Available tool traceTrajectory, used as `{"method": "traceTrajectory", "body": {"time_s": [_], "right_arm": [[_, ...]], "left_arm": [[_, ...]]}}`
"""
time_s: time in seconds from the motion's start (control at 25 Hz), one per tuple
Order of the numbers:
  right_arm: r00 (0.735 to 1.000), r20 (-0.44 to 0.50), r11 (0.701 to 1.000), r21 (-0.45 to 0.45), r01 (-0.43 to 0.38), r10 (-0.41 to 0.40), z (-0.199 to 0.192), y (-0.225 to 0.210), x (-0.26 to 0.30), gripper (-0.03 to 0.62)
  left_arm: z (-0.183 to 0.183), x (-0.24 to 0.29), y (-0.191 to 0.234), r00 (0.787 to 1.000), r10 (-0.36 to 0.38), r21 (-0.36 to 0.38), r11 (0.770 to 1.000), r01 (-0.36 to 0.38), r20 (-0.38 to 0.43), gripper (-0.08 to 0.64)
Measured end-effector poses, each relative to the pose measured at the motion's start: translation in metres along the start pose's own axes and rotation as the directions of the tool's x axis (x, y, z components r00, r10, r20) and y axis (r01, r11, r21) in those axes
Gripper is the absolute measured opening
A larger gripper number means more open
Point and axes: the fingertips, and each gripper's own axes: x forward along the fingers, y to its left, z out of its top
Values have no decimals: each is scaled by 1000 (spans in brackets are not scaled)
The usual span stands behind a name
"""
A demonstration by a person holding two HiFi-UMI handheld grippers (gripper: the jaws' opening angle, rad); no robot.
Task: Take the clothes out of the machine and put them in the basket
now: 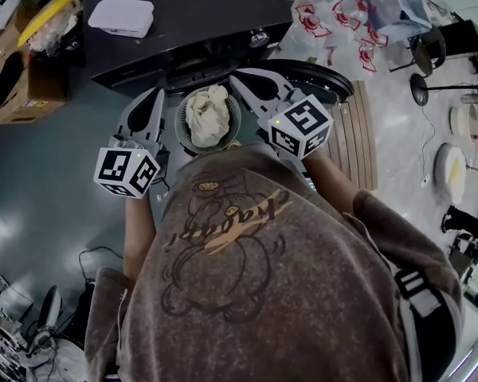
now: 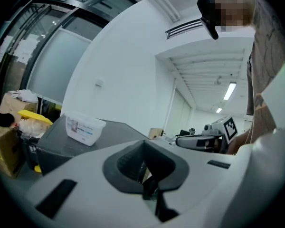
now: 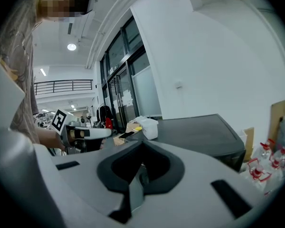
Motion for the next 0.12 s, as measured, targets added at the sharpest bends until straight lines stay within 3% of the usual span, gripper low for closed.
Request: {"method": "traceTrajectory", "body": {"time_s": [0.12], "right_arm": [[1000, 7, 1000, -7, 0, 0, 3, -2, 2, -5]], "left_arm": [[-2, 0, 0, 1000, 10, -4, 1000, -10, -1, 6]]}}
